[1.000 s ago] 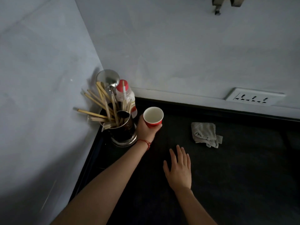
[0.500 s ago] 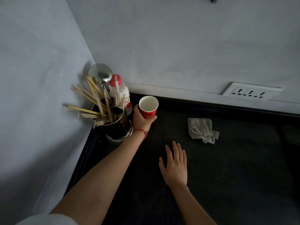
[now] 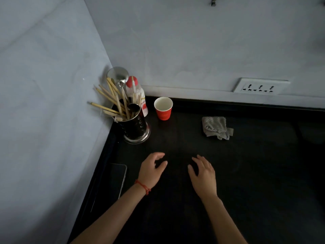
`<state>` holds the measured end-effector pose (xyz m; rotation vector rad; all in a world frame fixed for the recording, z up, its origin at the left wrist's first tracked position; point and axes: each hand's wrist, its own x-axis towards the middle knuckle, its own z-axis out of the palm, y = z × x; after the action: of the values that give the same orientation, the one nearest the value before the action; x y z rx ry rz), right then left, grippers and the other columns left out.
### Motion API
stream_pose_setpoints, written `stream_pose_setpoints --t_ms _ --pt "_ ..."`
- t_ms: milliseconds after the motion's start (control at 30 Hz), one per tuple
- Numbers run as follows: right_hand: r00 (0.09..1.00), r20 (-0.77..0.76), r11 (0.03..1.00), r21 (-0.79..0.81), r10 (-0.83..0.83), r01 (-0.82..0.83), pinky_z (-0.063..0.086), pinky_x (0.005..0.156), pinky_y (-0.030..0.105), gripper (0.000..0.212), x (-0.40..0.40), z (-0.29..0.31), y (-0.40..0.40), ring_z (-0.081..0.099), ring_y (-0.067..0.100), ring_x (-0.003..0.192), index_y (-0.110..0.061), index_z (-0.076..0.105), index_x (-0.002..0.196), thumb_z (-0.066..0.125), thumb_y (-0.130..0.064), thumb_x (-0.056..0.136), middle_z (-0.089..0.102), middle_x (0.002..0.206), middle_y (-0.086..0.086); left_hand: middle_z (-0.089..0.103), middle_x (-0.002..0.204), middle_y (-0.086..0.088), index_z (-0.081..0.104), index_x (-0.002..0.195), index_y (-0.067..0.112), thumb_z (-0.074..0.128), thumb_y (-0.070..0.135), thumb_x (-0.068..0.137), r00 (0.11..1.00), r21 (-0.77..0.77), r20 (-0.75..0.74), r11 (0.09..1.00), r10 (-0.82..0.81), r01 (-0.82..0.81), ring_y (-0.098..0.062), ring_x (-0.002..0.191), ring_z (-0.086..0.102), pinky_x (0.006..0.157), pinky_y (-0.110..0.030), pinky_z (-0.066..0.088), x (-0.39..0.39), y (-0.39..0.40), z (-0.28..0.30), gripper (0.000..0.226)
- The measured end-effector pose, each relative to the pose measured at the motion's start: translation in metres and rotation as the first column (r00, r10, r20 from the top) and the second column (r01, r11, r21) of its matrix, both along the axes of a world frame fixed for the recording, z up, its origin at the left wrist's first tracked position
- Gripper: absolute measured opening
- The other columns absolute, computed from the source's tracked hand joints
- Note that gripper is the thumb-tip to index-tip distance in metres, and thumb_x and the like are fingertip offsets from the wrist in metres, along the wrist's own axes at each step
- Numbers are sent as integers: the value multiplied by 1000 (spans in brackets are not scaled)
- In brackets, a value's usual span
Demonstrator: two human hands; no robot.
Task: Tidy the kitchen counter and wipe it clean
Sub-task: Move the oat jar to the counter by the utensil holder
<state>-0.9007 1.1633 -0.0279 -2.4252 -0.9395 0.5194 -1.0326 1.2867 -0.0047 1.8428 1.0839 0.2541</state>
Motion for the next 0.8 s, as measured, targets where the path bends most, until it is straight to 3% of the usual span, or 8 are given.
stream_pose_setpoints --t_ms 167,267,333,467,600,800 --pt "978 -84 981 -23 -193 191 27 113 31 40 -33 15 -93 35 11 135 -23 48 130 52 -29 91 42 143 -5 57 93 19 58 100 26 59 17 87 996 -42 -44 996 -78 76 2 92 56 92 -27 50 -37 -26 -3 16" --pt "926 -116 932 0 -361 363 38 108 33 36 -51 19 -144 44 13 127 -19 53 126 54 -24 90 49 137 -3 59 92 14 62 101 21 58 17 88 989 -58 -51 989 -136 133 2 88 56 88 -23 49 -39 -42 -6 14" --pt "866 -134 872 31 -481 489 43 102 34 33 -63 19 -176 50 16 120 -16 57 122 56 -19 89 54 131 0 60 92 13 62 102 19 58 16 88 980 -79 -33 978 -195 192 5 86 55 80 -14 46 -34 -55 -7 15" --pt "698 -114 693 83 -707 716 50 86 33 26 -88 11 -238 59 22 105 -13 63 113 59 -11 87 62 119 5 58 91 19 57 90 34 57 17 88 926 -112 -8 921 -376 373 6 87 55 72 -8 41 -16 -87 -10 17" --pt "516 -79 508 99 -853 856 40 81 26 23 -118 4 -307 61 25 102 -10 66 107 60 -6 85 65 112 7 61 90 16 58 85 36 59 13 87 831 -121 -1 825 -556 552 1 88 58 70 -7 45 5 -140 -9 23" --pt "159 -195 156 30 -968 987 35 76 27 22 -168 -9 -410 56 20 93 -13 65 108 57 -10 88 63 112 6 66 88 11 60 82 33 61 12 85 589 -127 1 584 -808 802 -7 86 64 72 -6 47 37 -254 -6 22"
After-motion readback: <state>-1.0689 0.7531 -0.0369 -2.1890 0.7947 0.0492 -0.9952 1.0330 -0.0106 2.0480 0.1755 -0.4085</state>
